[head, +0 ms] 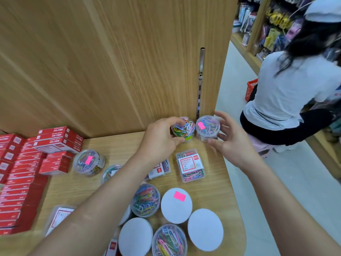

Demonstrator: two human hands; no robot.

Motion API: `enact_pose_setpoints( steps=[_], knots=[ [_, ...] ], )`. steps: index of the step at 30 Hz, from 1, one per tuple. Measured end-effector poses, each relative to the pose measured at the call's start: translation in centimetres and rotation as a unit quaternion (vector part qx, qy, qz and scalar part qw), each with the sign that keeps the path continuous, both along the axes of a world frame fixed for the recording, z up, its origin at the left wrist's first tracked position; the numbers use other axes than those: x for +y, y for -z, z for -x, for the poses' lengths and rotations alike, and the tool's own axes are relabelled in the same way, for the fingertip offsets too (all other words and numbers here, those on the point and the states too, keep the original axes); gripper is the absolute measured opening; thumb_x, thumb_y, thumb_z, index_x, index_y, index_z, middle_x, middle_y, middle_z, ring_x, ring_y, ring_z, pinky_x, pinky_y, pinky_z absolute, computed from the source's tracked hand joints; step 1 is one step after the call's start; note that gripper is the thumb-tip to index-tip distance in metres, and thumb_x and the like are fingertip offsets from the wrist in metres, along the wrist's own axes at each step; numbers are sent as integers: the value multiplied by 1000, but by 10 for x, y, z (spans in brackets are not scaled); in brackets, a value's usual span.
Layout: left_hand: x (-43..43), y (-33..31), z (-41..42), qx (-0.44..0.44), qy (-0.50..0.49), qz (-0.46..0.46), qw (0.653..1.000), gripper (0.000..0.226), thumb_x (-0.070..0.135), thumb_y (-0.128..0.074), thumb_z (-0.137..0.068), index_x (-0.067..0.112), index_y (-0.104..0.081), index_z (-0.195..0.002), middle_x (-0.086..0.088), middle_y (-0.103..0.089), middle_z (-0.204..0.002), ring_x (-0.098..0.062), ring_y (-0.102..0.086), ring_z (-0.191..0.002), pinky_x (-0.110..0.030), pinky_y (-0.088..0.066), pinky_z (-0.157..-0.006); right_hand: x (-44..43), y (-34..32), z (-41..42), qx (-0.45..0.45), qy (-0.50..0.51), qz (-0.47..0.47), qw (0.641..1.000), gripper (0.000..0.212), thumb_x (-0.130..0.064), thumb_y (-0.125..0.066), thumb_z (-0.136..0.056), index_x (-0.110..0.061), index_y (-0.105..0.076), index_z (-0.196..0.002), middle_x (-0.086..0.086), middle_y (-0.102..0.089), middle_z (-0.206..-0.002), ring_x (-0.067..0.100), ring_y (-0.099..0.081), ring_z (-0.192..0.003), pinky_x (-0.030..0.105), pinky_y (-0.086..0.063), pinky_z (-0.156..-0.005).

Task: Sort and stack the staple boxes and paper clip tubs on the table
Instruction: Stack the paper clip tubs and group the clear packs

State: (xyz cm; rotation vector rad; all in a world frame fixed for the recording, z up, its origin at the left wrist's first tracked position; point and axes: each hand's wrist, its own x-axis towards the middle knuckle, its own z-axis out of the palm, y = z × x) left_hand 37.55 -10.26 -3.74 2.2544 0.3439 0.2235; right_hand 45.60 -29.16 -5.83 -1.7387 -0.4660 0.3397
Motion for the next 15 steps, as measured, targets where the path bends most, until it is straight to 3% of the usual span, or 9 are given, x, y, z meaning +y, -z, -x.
enact_pose_setpoints(
  steps=[3, 6, 12, 15],
  knots=[
    [1, 0, -1, 8, -8, 32, 999, 59, 34, -79, -53, 47, -53, -104, 7, -67, -107, -14, -66, -98, -40, -53, -90, 1, 4, 1, -8, -4, 2, 1000, 72, -6, -78, -74, -25, -40, -132, -11, -59, -119, 3, -54, -115, 23, -47, -93],
    [0, 2, 1, 6, -28, 50, 998, 61, 41, -82, -48, 45, -53, -102, 13, -66, -103, -11, -66, -96, -41, -54, -87, 3, 8, 1, -38, 7, 26, 999, 65, -15, -81, -72, -25, -48, -127, -11, -61, -120, 1, -54, -115, 23, -48, -93],
    [-6, -11, 3, -1, -31, -32, 999, 57, 30, -89, -59, 35, -65, -111, 7, -52, -103, -11, -62, -95, -32, -48, -94, 7, 11, 2, -68, 43, 56, 995, 69, -22, -83, -70, -22, -48, -130, -2, -58, -126, 7, -56, -113, 32, -52, -92],
    [3, -36, 21, 19, -27, -85, 996, 59, 26, -84, -68, 29, -61, -122, 9, -53, -105, -8, -60, -91, -24, -46, -92, 4, 5, 8, -144, 74, 143, 976, 78, -32, -82, -71, -23, -41, -137, 3, -52, -131, 15, -49, -121, 28, -39, -99]
  ],
)
